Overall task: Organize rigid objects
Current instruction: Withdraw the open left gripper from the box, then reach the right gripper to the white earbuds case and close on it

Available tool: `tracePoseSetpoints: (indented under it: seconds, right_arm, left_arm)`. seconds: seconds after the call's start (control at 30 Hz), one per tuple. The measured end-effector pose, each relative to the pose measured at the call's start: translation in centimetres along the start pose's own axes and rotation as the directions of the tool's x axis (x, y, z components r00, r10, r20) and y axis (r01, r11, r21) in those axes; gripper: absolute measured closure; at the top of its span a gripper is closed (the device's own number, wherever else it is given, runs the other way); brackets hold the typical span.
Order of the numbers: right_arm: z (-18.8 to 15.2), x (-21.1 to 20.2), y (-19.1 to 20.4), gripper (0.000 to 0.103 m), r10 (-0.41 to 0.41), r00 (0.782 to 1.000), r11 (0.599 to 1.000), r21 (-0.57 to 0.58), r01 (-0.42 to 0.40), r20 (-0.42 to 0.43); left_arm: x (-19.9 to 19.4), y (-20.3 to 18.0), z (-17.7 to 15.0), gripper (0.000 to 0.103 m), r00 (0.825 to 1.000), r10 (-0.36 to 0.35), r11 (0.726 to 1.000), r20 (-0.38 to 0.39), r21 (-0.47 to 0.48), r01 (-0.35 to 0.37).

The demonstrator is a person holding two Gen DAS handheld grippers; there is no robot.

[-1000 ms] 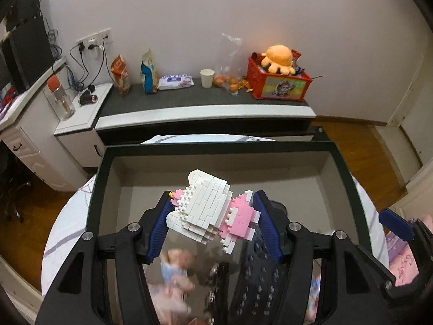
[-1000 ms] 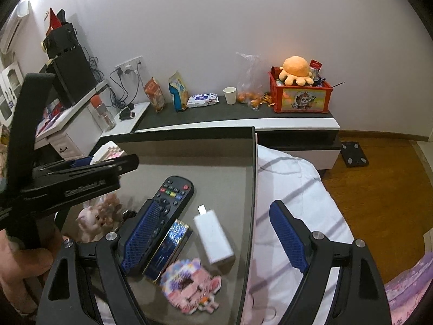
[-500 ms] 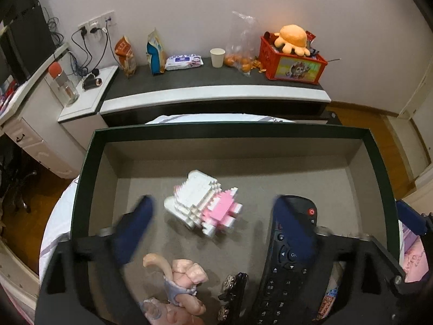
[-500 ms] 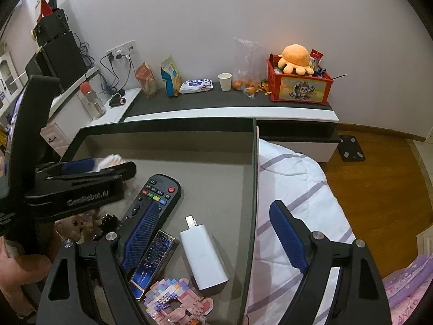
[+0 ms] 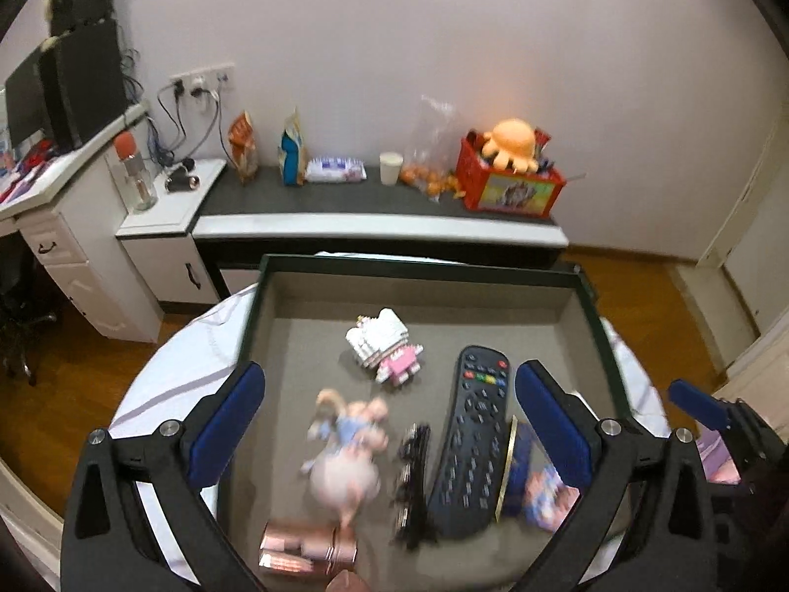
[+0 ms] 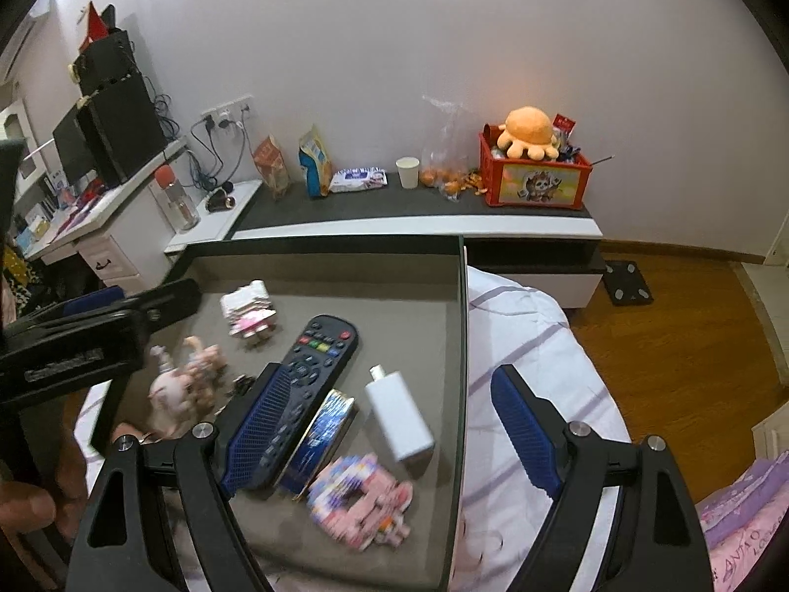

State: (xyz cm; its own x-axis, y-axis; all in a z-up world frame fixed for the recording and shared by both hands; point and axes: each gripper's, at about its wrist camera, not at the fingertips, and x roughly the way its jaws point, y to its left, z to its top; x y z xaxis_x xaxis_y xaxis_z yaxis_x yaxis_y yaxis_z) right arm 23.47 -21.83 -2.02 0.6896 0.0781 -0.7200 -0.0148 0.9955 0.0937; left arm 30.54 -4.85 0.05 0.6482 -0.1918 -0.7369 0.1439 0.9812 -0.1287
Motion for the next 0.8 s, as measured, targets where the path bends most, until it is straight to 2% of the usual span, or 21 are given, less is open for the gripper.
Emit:
tracePoseSetpoints:
  seconds: [0.13, 0.33, 0.6, 0.8]
  right_arm:
    - [-1.5, -3.2, 0.9, 0.018, 0.003, 1.0, 1.0, 0.0, -0.003, 0.027]
    - [-4.9, -6.7, 1.4, 0.018, -0.009, 1.0, 1.0, 0.014, 0.008, 0.025]
    - [-9.6, -8.2, 3.2, 0.018, 0.006, 1.0, 1.0, 0.003, -0.006, -0.024]
    - [-11.6, -7.2, 6.1, 0.018, 0.044, 0.997, 0.998, -0.041, -0.047, -0.069]
  left_arm:
    - [-5.0, 1.7, -2.9, 0.0, 0.998, -0.001, 1.0, 0.06, -0.019, 0.003]
    - [-9.7, 4.3, -7.7, 0.0, 0.998, 0.01, 0.999, 0.059, -0.045, -0.007]
    - [-14.2, 6.3, -12.6, 0.0, 0.999, 0.018, 0.997, 0.039, -0.075, -0.015]
    - [-17.1, 7.7, -14.8, 0.0, 0.998, 0.038, 0.997, 0.052, -0.076, -0.034]
